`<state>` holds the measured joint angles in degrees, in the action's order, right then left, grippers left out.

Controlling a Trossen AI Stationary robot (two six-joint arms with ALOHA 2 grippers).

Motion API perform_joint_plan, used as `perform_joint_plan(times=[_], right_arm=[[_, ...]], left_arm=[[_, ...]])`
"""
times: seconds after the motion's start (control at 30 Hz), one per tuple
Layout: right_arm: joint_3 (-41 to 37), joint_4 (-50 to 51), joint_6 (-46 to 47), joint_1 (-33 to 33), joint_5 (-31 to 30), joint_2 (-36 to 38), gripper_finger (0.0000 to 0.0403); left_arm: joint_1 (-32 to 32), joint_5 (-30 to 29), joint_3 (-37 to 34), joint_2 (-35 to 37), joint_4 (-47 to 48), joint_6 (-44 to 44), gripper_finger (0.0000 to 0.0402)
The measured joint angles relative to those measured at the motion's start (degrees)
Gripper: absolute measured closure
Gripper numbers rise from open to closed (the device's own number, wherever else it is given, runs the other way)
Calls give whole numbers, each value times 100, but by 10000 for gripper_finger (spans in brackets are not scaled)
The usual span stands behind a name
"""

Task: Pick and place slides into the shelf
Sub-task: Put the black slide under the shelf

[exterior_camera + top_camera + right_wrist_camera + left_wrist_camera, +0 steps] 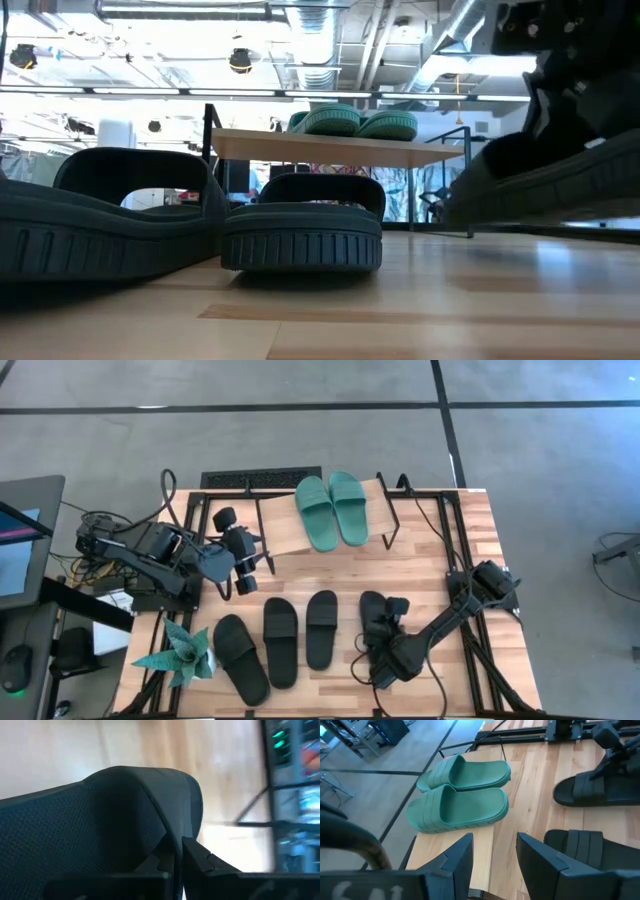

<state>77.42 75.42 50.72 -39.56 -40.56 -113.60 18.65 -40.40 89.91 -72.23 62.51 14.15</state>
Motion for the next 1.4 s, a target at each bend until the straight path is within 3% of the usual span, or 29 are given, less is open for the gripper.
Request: perform_joint_plan(times=[0.27, 0.53, 1.07, 1.4], right_arm=[[-354, 559, -122, 253, -317, 84, 400], [-1114, -165, -395, 452, -325, 801, 400], [-2808, -2149, -3116, 1333, -280, 2631, 401], [-3370, -3514, -4630, 2185, 94, 2828, 401]], left_arm=[[0, 0, 0, 0, -73, 50, 262], [0, 2, 0, 0, -100, 168, 262], [4, -204, 0, 0, -357, 203, 262], [2, -309, 0, 0, -401, 369, 262]])
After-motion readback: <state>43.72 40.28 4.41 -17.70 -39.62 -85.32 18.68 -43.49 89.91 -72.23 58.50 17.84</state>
